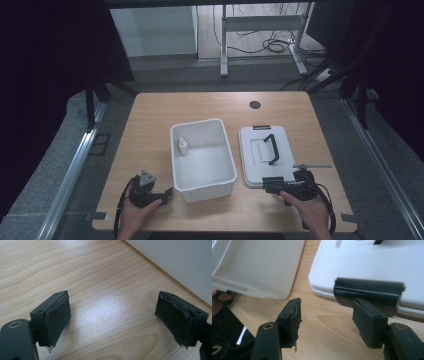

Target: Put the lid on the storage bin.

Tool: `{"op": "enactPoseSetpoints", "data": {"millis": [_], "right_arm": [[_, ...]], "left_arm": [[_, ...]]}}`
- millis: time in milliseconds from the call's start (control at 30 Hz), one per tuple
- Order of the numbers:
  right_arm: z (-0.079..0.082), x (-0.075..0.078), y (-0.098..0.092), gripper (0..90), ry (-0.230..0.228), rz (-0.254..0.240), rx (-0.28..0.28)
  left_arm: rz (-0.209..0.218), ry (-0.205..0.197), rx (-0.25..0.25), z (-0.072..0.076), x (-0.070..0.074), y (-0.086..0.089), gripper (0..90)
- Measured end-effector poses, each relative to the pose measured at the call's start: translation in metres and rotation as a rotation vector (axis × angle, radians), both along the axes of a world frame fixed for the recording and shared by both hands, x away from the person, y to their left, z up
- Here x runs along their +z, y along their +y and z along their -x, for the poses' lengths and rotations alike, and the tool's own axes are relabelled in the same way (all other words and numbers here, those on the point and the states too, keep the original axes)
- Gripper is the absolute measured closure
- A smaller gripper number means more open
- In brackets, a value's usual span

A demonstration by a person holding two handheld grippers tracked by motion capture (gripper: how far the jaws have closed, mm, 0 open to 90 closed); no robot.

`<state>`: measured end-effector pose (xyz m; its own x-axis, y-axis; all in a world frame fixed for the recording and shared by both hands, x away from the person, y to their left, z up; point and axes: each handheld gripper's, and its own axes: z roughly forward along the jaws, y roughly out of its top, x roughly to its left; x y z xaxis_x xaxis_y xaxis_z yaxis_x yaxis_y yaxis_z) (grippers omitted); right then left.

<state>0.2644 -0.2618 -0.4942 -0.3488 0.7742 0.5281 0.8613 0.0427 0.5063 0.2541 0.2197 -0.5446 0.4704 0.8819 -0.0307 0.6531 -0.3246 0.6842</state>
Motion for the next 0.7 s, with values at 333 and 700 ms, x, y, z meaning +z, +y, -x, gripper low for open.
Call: {"op": "enactPoseSetpoints", "data": {"millis": [333,700], "right_arm": [[-0.002,0.009,0.003,39.9,-0.037,0.021,-0.006],[-0.005,0.016,-0.007,39.9,-0.051,0.024,-0.041]], "left_arm": [[0.001,0.001,-0.007,0.001,0.000,0.001,12.9],[0.001,0.003,-0.022,-0.003,0.000,0.003,11.9]]}}
